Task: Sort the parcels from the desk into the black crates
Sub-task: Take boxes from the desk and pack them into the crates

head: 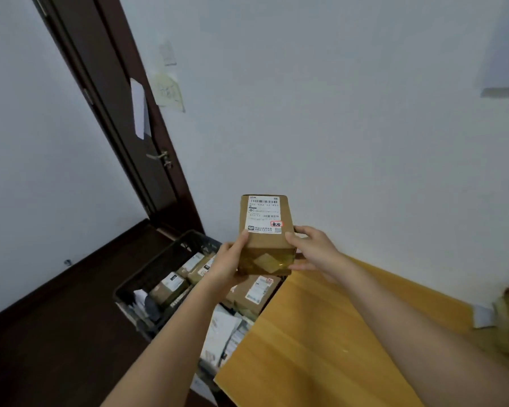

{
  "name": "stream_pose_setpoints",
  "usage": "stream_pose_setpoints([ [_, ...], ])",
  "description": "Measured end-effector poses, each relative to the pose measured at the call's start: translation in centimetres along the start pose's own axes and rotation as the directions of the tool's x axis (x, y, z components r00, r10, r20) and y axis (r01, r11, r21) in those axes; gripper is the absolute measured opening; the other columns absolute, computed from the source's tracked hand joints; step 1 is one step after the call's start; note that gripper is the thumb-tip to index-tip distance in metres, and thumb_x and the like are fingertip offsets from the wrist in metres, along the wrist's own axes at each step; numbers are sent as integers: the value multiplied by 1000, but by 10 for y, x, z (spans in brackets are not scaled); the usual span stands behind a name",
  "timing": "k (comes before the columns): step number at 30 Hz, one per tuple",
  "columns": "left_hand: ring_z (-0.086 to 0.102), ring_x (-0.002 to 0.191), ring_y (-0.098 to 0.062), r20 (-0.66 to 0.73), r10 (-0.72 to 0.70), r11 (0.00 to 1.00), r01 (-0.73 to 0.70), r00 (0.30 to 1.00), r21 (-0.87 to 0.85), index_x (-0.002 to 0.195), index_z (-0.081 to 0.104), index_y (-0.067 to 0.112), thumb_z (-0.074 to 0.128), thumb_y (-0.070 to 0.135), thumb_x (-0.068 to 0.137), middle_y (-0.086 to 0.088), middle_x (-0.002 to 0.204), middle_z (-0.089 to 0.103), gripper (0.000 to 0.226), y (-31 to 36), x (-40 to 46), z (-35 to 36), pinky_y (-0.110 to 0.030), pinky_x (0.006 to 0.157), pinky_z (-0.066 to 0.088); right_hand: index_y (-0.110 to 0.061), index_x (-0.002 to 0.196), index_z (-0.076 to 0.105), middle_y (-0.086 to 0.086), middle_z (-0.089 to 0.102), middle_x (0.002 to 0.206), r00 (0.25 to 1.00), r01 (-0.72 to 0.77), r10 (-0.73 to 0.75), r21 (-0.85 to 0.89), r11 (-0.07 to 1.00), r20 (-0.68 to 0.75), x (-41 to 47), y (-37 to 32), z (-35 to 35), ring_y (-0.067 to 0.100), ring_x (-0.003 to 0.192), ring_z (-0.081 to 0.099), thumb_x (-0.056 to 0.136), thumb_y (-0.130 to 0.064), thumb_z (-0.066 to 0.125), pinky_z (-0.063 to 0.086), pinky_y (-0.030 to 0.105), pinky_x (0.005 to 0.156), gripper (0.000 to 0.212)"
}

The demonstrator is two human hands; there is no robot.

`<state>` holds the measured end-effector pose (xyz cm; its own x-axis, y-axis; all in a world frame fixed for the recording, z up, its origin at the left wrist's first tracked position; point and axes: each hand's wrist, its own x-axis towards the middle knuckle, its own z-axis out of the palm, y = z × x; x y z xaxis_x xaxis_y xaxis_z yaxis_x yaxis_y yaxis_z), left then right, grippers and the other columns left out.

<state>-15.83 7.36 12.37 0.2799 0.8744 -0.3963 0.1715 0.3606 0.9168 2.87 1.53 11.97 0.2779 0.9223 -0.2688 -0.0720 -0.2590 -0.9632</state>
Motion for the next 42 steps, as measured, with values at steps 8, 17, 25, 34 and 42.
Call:
stream_pose_setpoints([
  [8,62,109,-24,-9,-52,998,52,999,24,123,53,18,59,52,92,-6,119,60,46,-9,39,-159,-43,94,54,-26,149,35,2,47,140,973,-190,183,35,981,139,55,4,153,29,127,51,98,-39,56,60,52,79,56],
  [17,58,94,-11,-3,-117,988,116,993,104,118,58,21,50,42,100,10,100,60,29,-20,95,-245,-27,79,49,-30,152,29,1,54,127,950,-285,291,-62,956,114,115,17,241,30,117,59,99,-24,58,60,52,79,61],
  [25,62,84,-13,-26,-271,946,272,962,179,102,66,14,60,21,97,0,96,68,10,-38,178,-275,-25,64,47,-27,150,27,8,56,128,904,-392,412,-164,905,113,199,42,262,33,115,58,97,-5,56,58,56,79,64],
  [34,62,78,-17,-15,-394,902,390,919,187,106,67,9,59,20,96,0,86,69,17,-32,267,-290,-30,73,50,-28,147,28,7,59,123,863,-480,494,-132,867,105,281,59,269,32,116,57,97,-2,53,53,63,87,62],
  [42,62,85,-18,105,-454,858,402,885,319,103,62,22,57,24,100,-1,95,68,7,-45,332,-277,-30,73,52,-27,148,30,6,58,129,815,-578,579,-53,815,20,302,84,261,31,112,60,98,-7,56,58,54,80,60],
])
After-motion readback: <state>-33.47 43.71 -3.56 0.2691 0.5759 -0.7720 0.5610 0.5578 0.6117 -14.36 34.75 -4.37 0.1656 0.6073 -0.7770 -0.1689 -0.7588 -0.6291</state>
